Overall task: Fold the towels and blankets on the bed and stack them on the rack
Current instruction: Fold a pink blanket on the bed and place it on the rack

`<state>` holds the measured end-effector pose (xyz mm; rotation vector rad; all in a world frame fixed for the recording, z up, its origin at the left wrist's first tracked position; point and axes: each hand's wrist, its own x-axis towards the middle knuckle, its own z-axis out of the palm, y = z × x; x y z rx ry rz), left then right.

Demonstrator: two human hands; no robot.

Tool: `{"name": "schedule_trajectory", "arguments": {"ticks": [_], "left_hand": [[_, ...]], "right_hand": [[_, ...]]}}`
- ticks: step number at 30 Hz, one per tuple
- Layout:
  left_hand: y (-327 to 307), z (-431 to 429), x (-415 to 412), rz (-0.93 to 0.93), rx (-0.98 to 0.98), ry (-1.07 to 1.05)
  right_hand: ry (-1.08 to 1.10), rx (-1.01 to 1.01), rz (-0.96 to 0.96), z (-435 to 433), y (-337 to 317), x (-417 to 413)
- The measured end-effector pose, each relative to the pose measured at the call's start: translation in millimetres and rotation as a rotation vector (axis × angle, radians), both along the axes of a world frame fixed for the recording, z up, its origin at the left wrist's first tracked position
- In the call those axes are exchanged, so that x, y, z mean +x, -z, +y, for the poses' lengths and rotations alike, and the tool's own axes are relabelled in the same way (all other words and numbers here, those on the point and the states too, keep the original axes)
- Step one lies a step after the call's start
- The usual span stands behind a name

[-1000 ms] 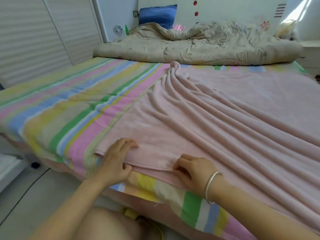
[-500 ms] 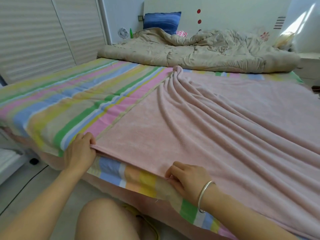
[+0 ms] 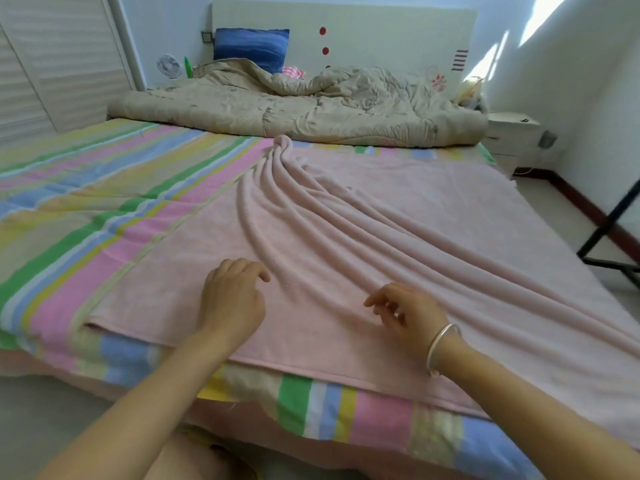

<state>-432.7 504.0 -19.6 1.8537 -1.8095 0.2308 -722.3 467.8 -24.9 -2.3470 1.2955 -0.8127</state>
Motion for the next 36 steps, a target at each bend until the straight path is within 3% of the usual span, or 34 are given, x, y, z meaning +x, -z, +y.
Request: {"name": "schedule_trajectory", "arguments": {"ticks": [4,8,16,21,27,29,33,36], "left_hand": [[1,-50,-76,0.054,0.054,0.164],[-11,-106,-149,0.068,0.099,0.319],[-28,-196,-246,0.108,0.263,0.421],[-28,-253,-284,0.018,0.394,0.501],[-37,-302,-296,-0.295,0.853,0.429],[-41,-310,-297,-0.382,1.006,0.425],[-45,-318,-306,-0.765,1.168,0.416],[-48,-321,-312,-0.893,1.289,0.402]], "right_hand": [[0.342,0.028,0.013,-20,-12,-96],[0.525,-0.009,0.110,-32,-24,-171],[0.767,0.248,-0.237,-47,-55,-268],[0.679,0.482,-0.317,-76,-49,-292],[0.546,0.624,-0.380,-152,-22,-251],[0.500,0.670,-0.309,-174,-18,-232],[0.356,0.756,-0.033,-206,-17,-201],[0.266,0.795,0.107,-215,-19,-183]]}}
